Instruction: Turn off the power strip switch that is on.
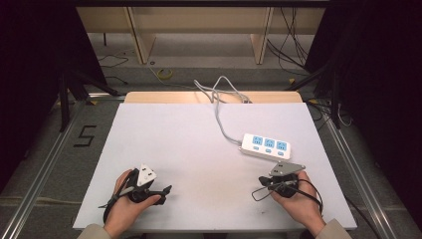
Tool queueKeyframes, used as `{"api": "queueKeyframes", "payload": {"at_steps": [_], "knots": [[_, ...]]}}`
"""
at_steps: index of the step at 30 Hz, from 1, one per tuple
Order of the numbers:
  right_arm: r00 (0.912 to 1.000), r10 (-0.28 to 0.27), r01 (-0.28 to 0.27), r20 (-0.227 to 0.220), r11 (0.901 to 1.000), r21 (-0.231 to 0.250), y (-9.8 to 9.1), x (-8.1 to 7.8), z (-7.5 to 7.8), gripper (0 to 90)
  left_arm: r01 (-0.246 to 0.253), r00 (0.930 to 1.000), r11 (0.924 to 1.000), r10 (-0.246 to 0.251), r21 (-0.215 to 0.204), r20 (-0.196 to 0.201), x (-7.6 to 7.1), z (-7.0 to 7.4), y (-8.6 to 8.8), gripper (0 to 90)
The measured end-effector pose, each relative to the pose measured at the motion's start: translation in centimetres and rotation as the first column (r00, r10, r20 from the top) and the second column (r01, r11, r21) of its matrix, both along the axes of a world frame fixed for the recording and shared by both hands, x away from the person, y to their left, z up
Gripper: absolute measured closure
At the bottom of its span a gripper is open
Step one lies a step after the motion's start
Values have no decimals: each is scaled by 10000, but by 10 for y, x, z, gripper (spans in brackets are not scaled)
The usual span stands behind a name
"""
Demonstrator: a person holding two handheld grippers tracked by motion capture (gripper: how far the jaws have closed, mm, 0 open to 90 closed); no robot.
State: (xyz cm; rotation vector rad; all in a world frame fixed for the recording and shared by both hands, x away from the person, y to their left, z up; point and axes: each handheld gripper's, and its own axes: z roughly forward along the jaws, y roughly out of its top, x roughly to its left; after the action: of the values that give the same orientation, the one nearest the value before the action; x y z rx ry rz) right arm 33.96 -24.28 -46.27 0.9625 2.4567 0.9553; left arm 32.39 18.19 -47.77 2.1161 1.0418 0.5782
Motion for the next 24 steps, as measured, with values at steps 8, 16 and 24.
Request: {"api": "queueKeyframes", "payload": {"at_steps": [8, 16, 24], "knots": [[9998, -187, 187, -11, 9998, 54, -2, 5, 4, 900, -17, 10000, 10000, 17, -19, 44, 0, 1, 0, 173], [9996, -296, 296, 4, 9995, -81, -2, 9, 7, 900, -76, 9999, 10000, 76, -61, 76, 1, 1, -1, 173], [9987, -504, 505, 36, 9987, -118, -3, 14, 10, 900, -11, 10000, 10000, 11, -8, 76, 1, 0, -1, 173]]}}
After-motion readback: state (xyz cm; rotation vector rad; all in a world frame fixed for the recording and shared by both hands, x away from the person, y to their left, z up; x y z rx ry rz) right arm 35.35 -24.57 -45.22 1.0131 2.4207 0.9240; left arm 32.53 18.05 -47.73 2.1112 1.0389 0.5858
